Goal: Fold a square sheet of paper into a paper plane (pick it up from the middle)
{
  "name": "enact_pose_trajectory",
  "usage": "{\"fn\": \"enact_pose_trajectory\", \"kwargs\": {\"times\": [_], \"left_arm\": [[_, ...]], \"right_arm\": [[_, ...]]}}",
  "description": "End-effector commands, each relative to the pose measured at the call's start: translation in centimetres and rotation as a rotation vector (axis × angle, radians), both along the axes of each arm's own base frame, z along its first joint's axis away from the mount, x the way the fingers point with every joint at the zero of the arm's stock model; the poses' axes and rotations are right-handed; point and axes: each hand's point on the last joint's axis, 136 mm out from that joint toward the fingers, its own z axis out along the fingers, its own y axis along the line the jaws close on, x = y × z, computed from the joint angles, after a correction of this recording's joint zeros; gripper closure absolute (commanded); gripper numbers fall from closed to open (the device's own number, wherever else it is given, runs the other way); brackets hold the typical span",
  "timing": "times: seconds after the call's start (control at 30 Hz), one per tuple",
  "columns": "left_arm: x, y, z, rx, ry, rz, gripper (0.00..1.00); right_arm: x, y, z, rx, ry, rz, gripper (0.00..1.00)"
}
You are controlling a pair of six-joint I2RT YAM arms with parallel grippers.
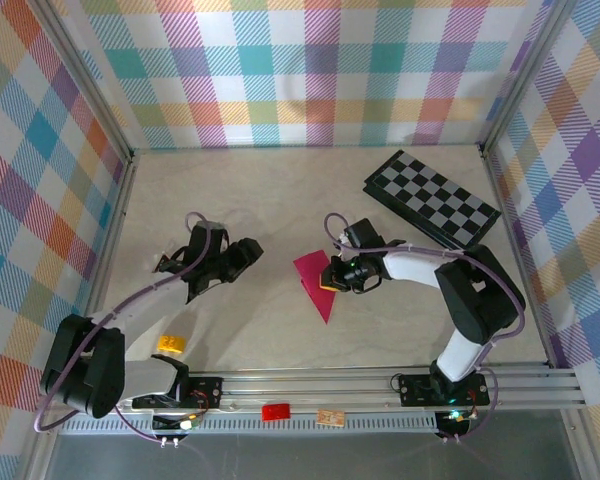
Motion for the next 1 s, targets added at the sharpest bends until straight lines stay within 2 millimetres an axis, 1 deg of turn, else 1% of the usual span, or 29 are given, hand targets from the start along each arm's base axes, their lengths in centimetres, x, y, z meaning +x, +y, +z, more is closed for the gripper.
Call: {"fn": "enact_pose_trajectory", "kwargs": {"times": [0.0, 0.03, 0.07, 0.1, 0.13, 0.2, 0.27, 0.33, 0.4, 0.47, 0.6, 0.7, 0.77, 0.8, 0.87, 0.93, 0.97], "left_arm": [[-0.5, 0.3, 0.8, -0.006, 0.051, 0.022, 0.4], [-0.8, 0.5, 0.7, -0.008, 0.072, 0.037, 0.41], [-1.1, 0.6, 0.6, -0.014, 0.083, 0.046, 0.41], [-1.4, 0.6, 0.6, -0.022, 0.094, 0.054, 0.41], [-1.7, 0.8, 0.7, -0.027, 0.104, 0.064, 0.41], [-1.9, 0.8, 1.0, -0.027, 0.09, 0.055, 0.41], [-1.8, 0.7, 1.3, -0.019, 0.057, 0.031, 0.41], [-1.6, -0.2, 1.9, -0.037, 0.02, -0.028, 0.41], [-1.8, -0.8, 2.3, -0.06, 0.013, -0.063, 0.41], [-2.2, -1.4, 3.1, -0.085, -0.024, -0.107, 0.41], [-3.4, -1.2, 3.4, -0.085, -0.046, -0.123, 0.41], [-4.5, -2.1, 3.3, -0.129, -0.035, -0.177, 0.46], [-5.1, -2.7, 2.8, -0.133, -0.025, -0.216, 0.57], [-5.2, -2.8, 2.6, -0.126, -0.022, -0.228, 0.61], [-5.0, -3.2, 2.4, -0.129, -0.028, -0.241, 0.66], [-4.4, -3.7, 2.3, -0.144, -0.035, -0.239, 0.69], [-4.0, -4.0, 2.4, -0.156, -0.041, -0.244, 0.71]], "right_arm": [[-0.5, 0.4, 2.2, 0.044, 0.078, -0.059, 0.87], [-0.4, -0.1, 1.6, 0.01, 0.08, -0.09, 0.86], [-0.7, -0.9, 0.5, -0.036, 0.104, -0.118, 0.87], [-1.3, -1.9, -0.9, -0.09, 0.147, -0.156, 0.88], [-2.0, -2.1, -1.6, -0.097, 0.182, -0.176, 0.87], [-2.4, -1.6, -1.7, -0.059, 0.162, -0.181, 0.86], [-2.1, -1.1, -1.7, -0.04, 0.111, -0.18, 0.85], [-1.7, -0.8, -2.0, -0.037, 0.099, -0.177, 0.85], [-1.5, -0.4, -2.2, -0.039, 0.072, -0.17, 0.86], [-1.9, -0.7, -2.9, -0.087, 0.072, -0.197, 0.86], [-3.3, -1.8, -4.9, -0.162, 0.13, -0.307, 0.86], [-4.8, -2.1, -6.3, -0.172, 0.177, -0.423, 0.86], [-5.3, -1.7, -6.5, -0.142, 0.175, -0.506, 0.86], [-5.5, -1.6, -6.4, -0.132, 0.176, -0.55, 0.87], [-5.7, -1.1, -6.2, -0.107, 0.169, -0.614, 0.87], [-5.5, 0.2, -5.5, -0.051, 0.152, -0.644, 0.87], [-5.2, 1.0, -4.8, -0.018, 0.127, -0.632, 0.87]]}}
